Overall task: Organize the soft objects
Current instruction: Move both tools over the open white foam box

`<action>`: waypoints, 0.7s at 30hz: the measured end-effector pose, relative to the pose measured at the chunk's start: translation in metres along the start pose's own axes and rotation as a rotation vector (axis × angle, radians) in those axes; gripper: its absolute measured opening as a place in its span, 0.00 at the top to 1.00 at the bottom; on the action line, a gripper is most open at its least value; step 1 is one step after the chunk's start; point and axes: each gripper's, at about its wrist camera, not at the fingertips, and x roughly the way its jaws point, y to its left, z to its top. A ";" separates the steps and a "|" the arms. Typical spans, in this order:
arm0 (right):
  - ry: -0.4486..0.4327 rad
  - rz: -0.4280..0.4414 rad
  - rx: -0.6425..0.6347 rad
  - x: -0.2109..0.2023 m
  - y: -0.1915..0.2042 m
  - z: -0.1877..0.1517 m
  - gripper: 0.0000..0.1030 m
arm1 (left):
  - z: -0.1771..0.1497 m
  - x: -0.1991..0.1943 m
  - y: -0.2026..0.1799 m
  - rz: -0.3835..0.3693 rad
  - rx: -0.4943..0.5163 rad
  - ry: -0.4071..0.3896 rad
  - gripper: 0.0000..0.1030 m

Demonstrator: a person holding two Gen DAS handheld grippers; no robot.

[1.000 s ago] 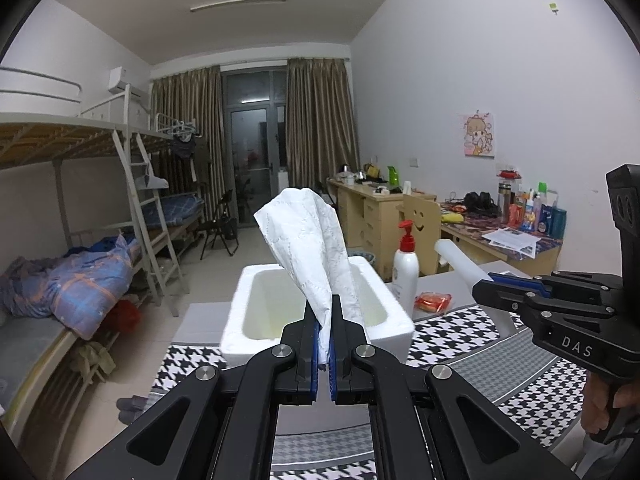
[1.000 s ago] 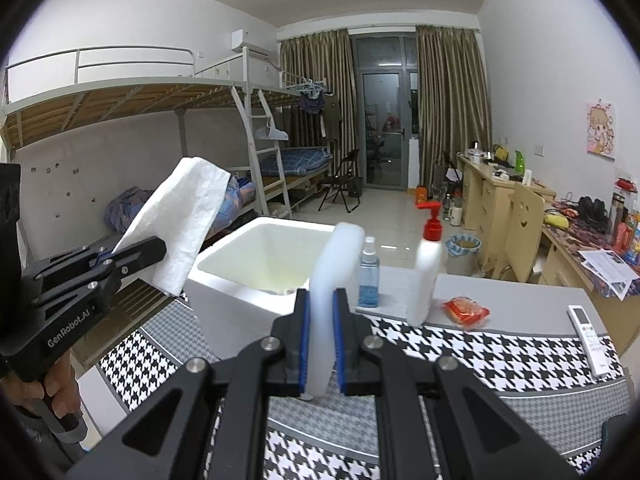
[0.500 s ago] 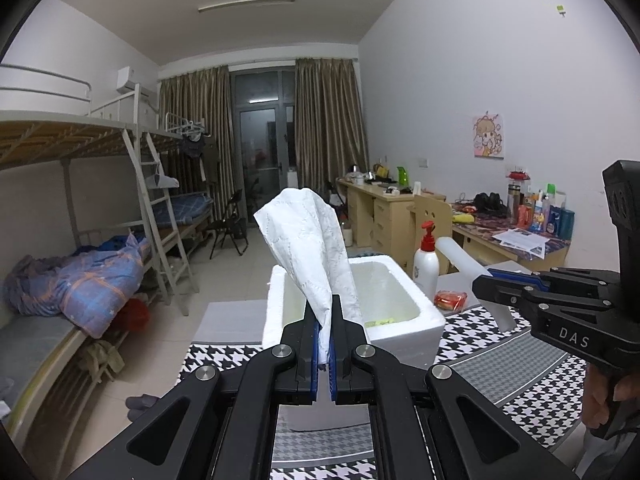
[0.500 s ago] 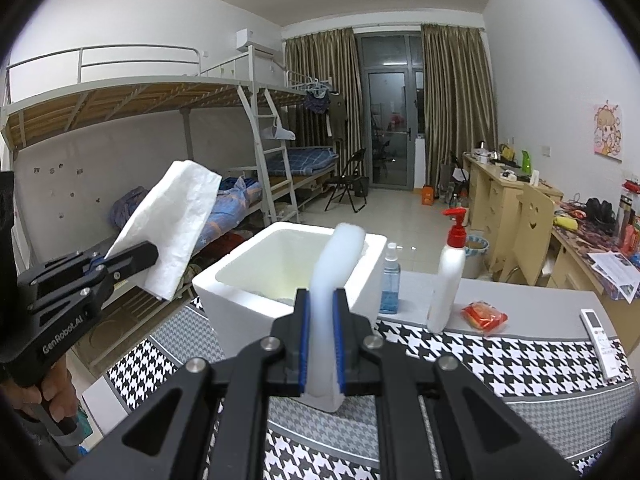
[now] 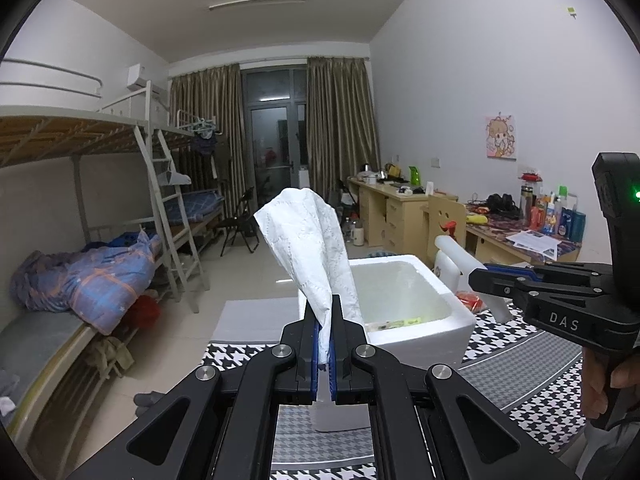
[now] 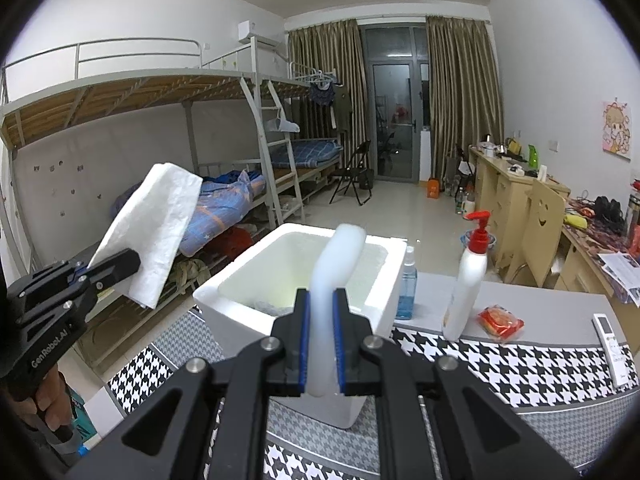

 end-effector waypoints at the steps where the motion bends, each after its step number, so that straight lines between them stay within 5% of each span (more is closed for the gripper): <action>1: 0.004 0.001 -0.007 0.002 0.002 0.001 0.87 | -0.001 0.000 0.001 0.003 -0.002 0.000 0.97; 21: 0.051 0.028 -0.047 0.035 0.024 0.018 0.85 | -0.007 0.005 0.020 0.080 -0.056 0.002 0.97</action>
